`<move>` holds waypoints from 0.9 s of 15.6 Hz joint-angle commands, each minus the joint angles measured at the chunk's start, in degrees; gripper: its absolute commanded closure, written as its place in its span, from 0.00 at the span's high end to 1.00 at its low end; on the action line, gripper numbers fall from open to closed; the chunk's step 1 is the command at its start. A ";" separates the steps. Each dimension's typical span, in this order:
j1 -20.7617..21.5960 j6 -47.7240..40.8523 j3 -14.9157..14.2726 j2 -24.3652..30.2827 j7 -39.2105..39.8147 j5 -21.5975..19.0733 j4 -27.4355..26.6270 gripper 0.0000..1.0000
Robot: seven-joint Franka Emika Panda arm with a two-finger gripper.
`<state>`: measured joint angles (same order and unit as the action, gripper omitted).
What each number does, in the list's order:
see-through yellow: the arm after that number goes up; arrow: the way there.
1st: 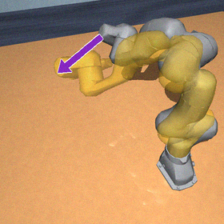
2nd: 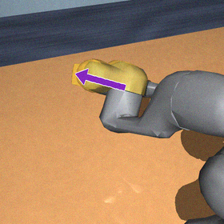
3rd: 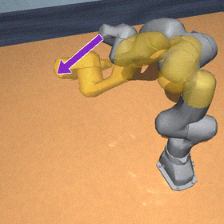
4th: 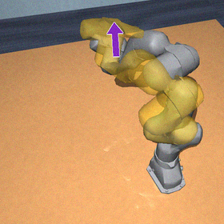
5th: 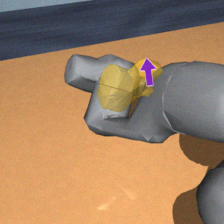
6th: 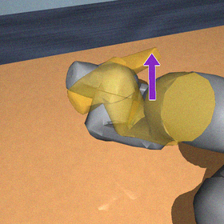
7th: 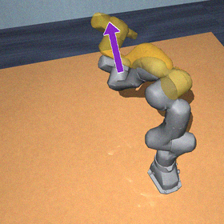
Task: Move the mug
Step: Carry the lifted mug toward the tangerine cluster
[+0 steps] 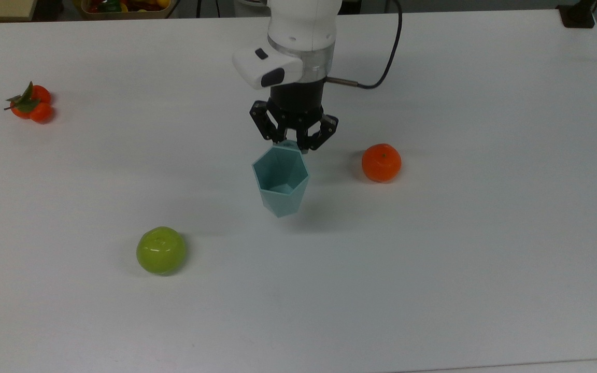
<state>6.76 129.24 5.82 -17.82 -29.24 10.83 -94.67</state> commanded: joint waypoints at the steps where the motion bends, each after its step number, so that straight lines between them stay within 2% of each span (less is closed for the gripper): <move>1: -1.13 -8.10 -0.20 6.82 9.18 -6.33 -2.18 0.00; 4: -2.80 -14.61 -0.28 10.07 15.77 -9.59 -2.18 0.00; 7: -3.85 -21.11 -0.72 13.59 22.27 -10.57 -3.58 0.00; 10: -5.00 -23.42 -1.07 17.98 28.70 -10.74 -9.63 0.00; 14: -6.84 -24.38 -1.52 20.63 31.87 -10.66 -15.80 0.00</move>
<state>1.33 105.31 5.07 -1.54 -1.27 1.43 -103.47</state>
